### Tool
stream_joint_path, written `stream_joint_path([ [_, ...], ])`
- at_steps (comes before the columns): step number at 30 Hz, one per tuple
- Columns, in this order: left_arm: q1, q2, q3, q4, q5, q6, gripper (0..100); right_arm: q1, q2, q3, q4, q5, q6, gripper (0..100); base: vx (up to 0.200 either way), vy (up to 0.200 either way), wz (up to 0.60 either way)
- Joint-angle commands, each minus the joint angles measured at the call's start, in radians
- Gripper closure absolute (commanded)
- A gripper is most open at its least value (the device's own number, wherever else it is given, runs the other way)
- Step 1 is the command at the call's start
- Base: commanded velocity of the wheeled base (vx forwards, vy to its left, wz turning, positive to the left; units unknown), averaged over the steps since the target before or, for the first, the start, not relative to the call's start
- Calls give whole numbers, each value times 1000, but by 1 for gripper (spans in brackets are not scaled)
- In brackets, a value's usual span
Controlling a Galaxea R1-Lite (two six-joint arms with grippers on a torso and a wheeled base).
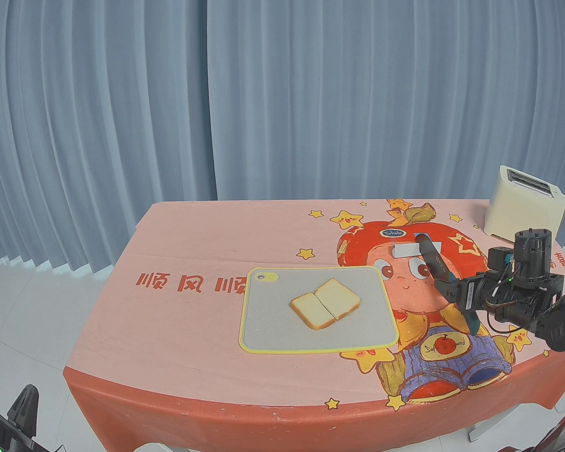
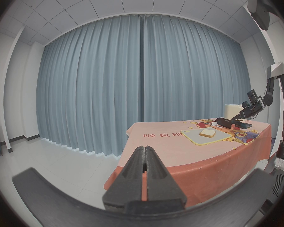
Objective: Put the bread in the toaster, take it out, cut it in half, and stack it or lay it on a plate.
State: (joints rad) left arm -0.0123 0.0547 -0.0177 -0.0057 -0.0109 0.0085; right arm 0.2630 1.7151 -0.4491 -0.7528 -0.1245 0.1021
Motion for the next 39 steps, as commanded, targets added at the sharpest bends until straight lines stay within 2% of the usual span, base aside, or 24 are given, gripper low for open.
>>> stream_joint_path([
  [1,0,1,18,0,0,-1,100,22,-28,6,0,0,-1,0,0,0,0],
  [10,0,1,18,0,0,-1,100,38,-65,10,1,3,-9,0,0,0,0],
  [14,0,1,18,0,0,-1,100,84,-71,23,-2,3,-12,0,0,0,0],
  [19,0,1,18,0,0,-1,100,176,-95,40,-2,-7,-5,0,0,0,0],
  [20,0,1,18,0,0,-1,100,203,-95,40,-3,-35,-4,0,0,0,0],
  [23,0,1,18,0,0,-1,100,220,-88,32,-3,-69,-1,0,0,0,0],
  [26,0,1,18,0,0,1,100,236,-86,35,-3,-66,1,0,0,0,0],
  [29,0,1,18,0,3,-2,100,283,-81,35,-3,-73,5,0,0,0,0],
  [39,0,2,18,0,3,2,100,289,-80,29,-5,-78,5,0,0,0,0],
])
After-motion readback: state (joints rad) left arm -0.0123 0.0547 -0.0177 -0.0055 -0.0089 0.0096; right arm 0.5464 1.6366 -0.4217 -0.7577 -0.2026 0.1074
